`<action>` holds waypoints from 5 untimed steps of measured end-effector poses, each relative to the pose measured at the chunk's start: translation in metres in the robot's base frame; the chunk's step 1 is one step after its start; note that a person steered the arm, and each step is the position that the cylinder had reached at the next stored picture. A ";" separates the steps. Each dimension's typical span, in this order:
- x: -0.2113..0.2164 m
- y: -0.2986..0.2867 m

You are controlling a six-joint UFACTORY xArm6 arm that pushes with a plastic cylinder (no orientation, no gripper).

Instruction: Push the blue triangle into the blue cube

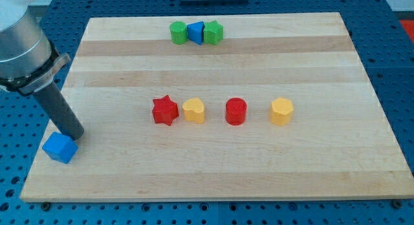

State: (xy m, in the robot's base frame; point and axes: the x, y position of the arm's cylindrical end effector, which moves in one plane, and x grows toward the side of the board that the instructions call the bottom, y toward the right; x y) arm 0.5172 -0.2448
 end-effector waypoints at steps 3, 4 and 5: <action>-0.006 0.000; -0.041 0.013; -0.055 0.066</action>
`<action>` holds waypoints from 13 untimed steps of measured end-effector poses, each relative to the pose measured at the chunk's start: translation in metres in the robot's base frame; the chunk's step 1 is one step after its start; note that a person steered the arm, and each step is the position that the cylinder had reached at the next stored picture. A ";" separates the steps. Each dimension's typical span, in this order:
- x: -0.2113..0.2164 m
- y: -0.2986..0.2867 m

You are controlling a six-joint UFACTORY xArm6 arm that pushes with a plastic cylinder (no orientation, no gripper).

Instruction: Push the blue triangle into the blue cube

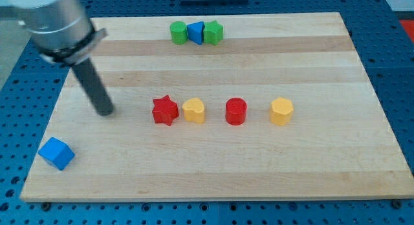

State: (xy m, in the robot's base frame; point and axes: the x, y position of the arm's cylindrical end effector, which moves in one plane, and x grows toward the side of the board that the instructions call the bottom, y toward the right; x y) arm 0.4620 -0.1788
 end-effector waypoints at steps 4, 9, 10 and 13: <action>-0.123 0.228; -0.231 0.149; -0.228 0.180; -0.193 0.103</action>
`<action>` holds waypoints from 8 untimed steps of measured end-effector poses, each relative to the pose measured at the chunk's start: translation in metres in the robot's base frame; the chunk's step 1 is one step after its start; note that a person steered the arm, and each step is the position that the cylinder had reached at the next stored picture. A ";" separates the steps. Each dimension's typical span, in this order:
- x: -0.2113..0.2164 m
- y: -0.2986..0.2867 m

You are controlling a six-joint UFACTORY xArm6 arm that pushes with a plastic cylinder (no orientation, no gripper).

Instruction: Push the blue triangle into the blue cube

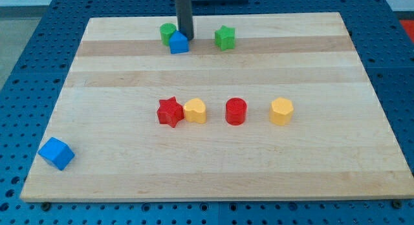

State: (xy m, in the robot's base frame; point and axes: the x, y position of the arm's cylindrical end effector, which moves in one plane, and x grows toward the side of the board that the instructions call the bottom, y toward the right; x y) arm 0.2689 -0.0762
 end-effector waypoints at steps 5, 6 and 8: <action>0.123 -0.052; 0.153 -0.050; 0.203 -0.046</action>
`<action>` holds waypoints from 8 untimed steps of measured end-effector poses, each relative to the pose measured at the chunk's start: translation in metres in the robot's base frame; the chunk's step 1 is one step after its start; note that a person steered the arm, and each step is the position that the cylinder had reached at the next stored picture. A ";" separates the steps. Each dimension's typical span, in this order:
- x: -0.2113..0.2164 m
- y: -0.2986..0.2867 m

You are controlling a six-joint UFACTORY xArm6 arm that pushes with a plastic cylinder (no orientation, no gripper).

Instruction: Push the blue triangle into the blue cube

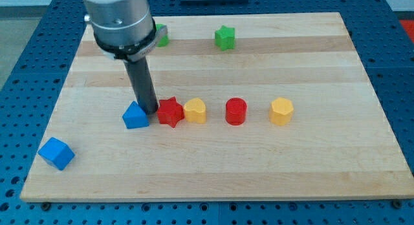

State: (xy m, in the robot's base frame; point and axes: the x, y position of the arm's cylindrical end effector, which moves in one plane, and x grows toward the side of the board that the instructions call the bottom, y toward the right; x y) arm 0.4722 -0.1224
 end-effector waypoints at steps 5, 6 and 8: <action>0.023 -0.044; 0.021 -0.055; 0.025 -0.076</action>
State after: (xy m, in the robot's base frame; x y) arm 0.4975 -0.1985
